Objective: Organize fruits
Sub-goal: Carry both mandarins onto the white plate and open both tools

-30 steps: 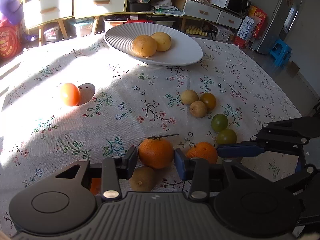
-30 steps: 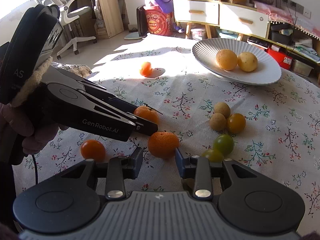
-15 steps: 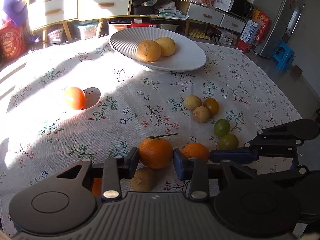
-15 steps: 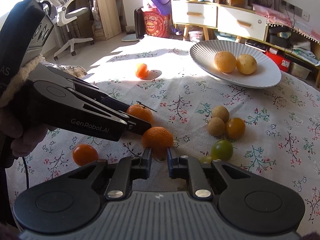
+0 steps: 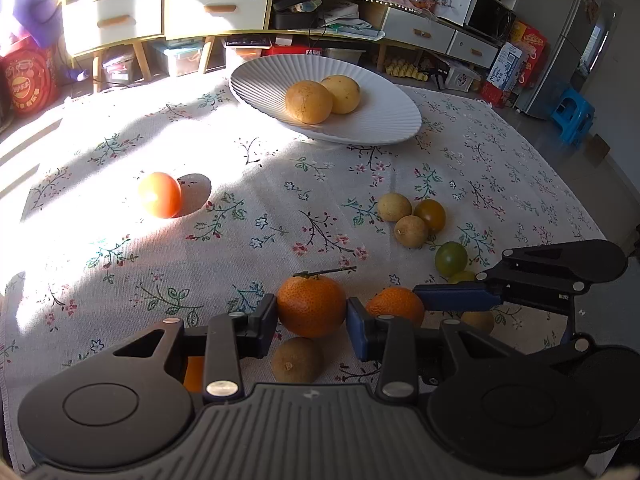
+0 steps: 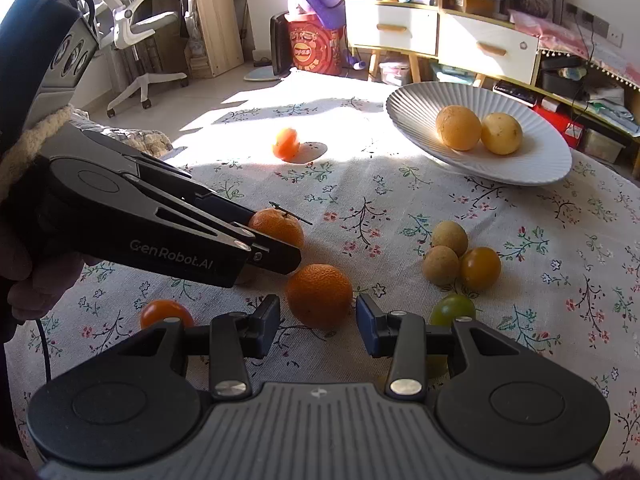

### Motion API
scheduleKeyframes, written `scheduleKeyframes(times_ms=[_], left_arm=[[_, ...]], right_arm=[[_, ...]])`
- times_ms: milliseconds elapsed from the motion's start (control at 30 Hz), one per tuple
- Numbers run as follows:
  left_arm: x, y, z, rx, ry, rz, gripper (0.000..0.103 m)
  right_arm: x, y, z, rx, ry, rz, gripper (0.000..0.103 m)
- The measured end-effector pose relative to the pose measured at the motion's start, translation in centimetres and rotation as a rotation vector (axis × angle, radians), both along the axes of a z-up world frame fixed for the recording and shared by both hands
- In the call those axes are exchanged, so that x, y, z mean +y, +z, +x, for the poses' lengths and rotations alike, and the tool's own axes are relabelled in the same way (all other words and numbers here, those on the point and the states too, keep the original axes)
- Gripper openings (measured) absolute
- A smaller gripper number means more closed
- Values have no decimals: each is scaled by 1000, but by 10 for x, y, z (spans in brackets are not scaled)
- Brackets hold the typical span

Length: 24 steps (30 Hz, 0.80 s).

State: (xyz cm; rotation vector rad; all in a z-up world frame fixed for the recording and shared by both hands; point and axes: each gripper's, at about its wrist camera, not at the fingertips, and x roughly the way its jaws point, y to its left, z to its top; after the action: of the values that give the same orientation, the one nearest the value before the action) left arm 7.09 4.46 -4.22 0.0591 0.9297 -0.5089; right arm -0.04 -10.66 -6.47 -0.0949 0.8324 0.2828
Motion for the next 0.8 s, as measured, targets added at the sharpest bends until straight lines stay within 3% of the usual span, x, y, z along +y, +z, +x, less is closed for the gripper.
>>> scheduleKeyframes(times_ms=[333, 800], left_arm=[[0, 3, 1, -9, 13, -10, 24], [-15, 31, 19, -80, 57, -66, 24]], right_arm=[[0, 0, -2, -22, 7, 2, 32], [-29, 35, 9, -100, -87, 41, 32]])
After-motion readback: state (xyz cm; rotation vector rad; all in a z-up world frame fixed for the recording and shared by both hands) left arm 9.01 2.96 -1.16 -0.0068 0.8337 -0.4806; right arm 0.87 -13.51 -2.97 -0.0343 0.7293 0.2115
